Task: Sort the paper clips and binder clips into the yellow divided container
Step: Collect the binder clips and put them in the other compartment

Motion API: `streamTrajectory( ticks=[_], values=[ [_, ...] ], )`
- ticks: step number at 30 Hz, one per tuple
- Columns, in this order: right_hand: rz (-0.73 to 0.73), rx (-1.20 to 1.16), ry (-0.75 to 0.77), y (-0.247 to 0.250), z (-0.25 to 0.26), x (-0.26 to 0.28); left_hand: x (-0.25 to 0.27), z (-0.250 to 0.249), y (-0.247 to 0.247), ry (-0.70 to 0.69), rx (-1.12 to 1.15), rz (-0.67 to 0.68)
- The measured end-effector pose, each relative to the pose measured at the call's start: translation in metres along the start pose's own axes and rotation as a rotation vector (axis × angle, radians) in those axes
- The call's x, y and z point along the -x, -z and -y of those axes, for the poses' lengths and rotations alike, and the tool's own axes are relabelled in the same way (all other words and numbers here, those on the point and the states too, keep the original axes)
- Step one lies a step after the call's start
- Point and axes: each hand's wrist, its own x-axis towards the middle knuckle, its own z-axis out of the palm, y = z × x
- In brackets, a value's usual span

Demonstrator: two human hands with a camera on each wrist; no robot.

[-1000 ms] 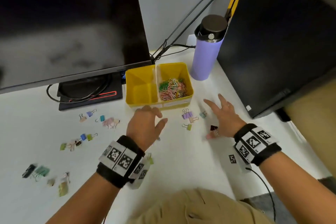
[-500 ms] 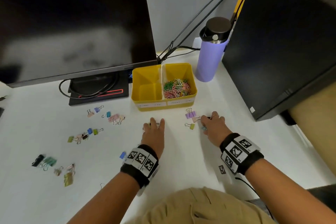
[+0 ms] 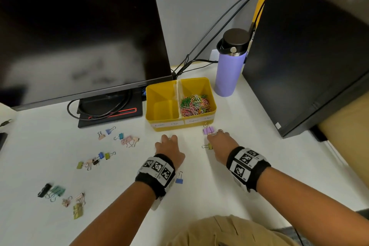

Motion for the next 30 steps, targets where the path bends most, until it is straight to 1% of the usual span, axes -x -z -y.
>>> streamTrajectory(
  ticks=[1, 3, 6, 7, 8, 9, 10, 11, 13, 15, 16, 17, 18, 19, 20, 21, 22, 24, 25, 27, 30],
  values=[
    [0.015, -0.036, 0.011, 0.001, -0.001, 0.0, -0.001, 0.0, 0.001, 0.002, -0.015, 0.014],
    [0.014, -0.19, 0.011, 0.005, -0.006, 0.003, -0.006, 0.004, 0.004, 0.012, -0.005, 0.047],
    [0.013, -0.572, -0.012, 0.02, -0.015, 0.011, -0.017, 0.018, 0.016, -0.022, 0.088, 0.138],
    [0.028, -0.694, -0.013, 0.027, -0.015, 0.016, -0.02, 0.025, 0.022, -0.037, 0.187, 0.193],
    [0.042, -0.789, -0.005, 0.035, -0.014, 0.019, -0.02, 0.032, 0.029, -0.039, 0.351, 0.284],
    [0.047, -0.845, 0.015, 0.043, -0.011, 0.022, -0.017, 0.039, 0.037, -0.031, 0.577, 0.366],
    [0.041, -0.884, 0.051, 0.051, -0.007, 0.023, -0.01, 0.046, 0.048, -0.021, 0.767, 0.422],
    [0.031, -0.915, 0.094, 0.06, -0.001, 0.023, -0.003, 0.053, 0.06, -0.041, 0.895, 0.438],
    [0.009, -0.965, 0.188, 0.079, 0.015, 0.017, 0.006, 0.063, 0.084, -0.139, 1.075, 0.385],
    [-0.044, -1.001, 0.257, 0.099, 0.035, 0.004, 0.007, 0.064, 0.108, -0.244, 1.203, 0.29],
    [-0.095, -1.028, 0.262, 0.107, 0.045, -0.007, 0.007, 0.062, 0.12, -0.267, 1.26, 0.237],
    [-0.17, -1.044, 0.244, 0.114, 0.054, -0.02, 0.001, 0.057, 0.131, -0.254, 1.31, 0.182],
    [-0.259, -1.036, 0.219, 0.119, 0.062, -0.033, -0.003, 0.051, 0.14, -0.221, 1.322, 0.116],
    [-0.333, -0.995, 0.199, 0.122, 0.069, -0.045, -0.011, 0.045, 0.146, -0.188, 1.286, 0.041],
    [-0.362, -0.93, 0.198, 0.124, 0.073, -0.055, -0.018, 0.04, 0.15, -0.157, 1.21, -0.015],
    [-0.345, -0.839, 0.213, 0.126, 0.076, -0.062, -0.025, 0.038, 0.153, -0.129, 1.116, -0.047],
    [-0.292, -0.74, 0.233, 0.127, 0.076, -0.066, -0.028, 0.037, 0.154, -0.11, 1.039, -0.056],
    [-0.177, -0.621, 0.265, 0.13, 0.068, -0.068, -0.028, 0.039, 0.155, -0.097, 0.961, -0.057],
    [-0.149, -0.62, 0.27, 0.131, 0.063, -0.063, -0.026, 0.042, 0.154, -0.102, 0.937, -0.068],
    [-0.169, -0.649, 0.302, 0.128, 0.047, -0.051, -0.012, 0.049, 0.151, -0.156, 0.836, -0.113],
    [-0.231, -0.57, 0.399, 0.111, 0.02, -0.023, 0.016, 0.069, 0.126, -0.283, 0.642, -0.288]
  ],
)
